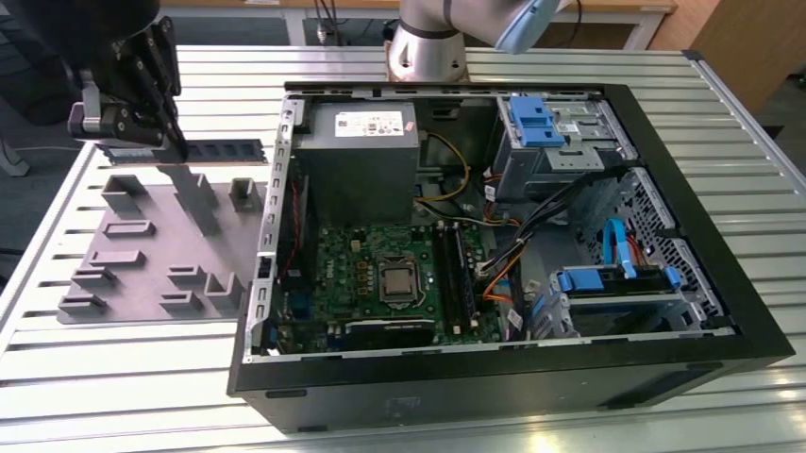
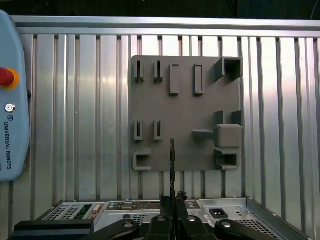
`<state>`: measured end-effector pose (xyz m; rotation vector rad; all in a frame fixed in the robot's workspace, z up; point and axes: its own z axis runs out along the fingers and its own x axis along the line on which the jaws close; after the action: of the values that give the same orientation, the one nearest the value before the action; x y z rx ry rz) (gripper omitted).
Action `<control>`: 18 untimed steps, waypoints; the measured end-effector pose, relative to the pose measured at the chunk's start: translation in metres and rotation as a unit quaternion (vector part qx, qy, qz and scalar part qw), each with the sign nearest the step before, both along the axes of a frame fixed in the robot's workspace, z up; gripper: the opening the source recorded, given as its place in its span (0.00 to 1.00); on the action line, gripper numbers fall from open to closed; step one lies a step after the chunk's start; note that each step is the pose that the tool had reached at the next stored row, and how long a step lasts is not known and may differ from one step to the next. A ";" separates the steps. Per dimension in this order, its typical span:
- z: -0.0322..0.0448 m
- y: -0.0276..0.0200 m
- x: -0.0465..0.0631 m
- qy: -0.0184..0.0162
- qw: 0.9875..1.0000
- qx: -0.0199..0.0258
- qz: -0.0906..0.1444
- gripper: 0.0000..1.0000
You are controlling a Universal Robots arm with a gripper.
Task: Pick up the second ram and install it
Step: 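Pick up the second ram and move it above second insertion slot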
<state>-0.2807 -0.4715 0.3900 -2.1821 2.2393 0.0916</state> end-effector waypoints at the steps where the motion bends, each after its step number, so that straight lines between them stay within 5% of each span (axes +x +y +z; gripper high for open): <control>1: 0.0000 0.0000 0.001 0.000 1.000 0.000 0.000 0.14; 18: 0.0000 0.0000 0.006 0.000 1.000 0.000 0.000 0.14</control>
<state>-0.2746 -0.4715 0.3900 -2.1823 2.2392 0.0917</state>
